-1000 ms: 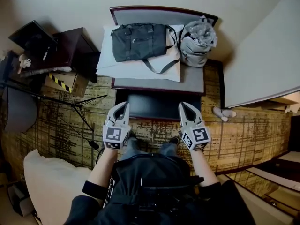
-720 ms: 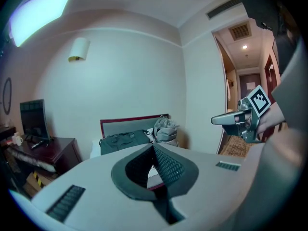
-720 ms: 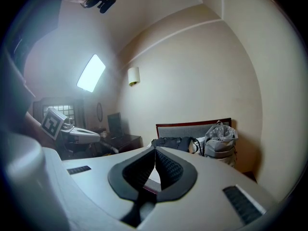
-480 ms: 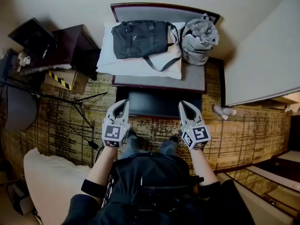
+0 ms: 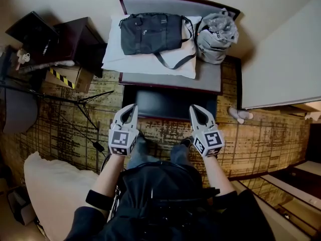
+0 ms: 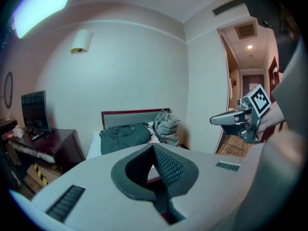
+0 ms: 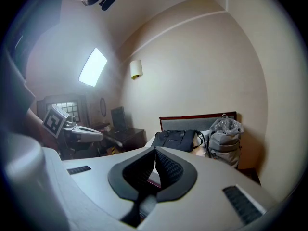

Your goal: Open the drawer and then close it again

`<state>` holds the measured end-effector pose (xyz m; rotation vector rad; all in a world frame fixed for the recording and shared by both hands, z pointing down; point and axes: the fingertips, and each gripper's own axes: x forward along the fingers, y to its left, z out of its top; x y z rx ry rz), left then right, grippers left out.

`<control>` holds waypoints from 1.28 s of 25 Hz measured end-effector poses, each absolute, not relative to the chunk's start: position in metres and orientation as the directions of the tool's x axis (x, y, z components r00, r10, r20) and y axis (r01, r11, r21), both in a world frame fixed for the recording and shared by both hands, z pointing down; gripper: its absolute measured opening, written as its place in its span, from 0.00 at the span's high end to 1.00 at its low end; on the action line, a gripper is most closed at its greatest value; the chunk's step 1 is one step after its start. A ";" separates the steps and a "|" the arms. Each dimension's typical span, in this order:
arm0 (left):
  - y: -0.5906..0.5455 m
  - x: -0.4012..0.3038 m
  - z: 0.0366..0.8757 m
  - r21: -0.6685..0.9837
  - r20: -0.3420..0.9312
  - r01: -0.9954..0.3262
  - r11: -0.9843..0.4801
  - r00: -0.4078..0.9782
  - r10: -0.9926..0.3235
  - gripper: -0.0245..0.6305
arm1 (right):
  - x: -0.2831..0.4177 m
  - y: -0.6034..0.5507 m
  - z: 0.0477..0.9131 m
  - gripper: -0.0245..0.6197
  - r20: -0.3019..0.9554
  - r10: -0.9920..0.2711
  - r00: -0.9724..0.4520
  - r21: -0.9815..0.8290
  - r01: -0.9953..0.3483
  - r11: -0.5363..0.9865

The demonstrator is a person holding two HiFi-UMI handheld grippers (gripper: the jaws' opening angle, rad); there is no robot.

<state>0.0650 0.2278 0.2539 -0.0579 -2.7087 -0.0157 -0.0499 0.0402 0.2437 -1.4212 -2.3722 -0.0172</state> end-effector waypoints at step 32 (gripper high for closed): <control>0.127 0.104 0.643 0.257 0.813 -0.090 0.962 -0.518 -0.265 0.96 | 0.053 0.006 0.692 0.96 0.830 0.548 -0.102 -0.367 0.640 0.675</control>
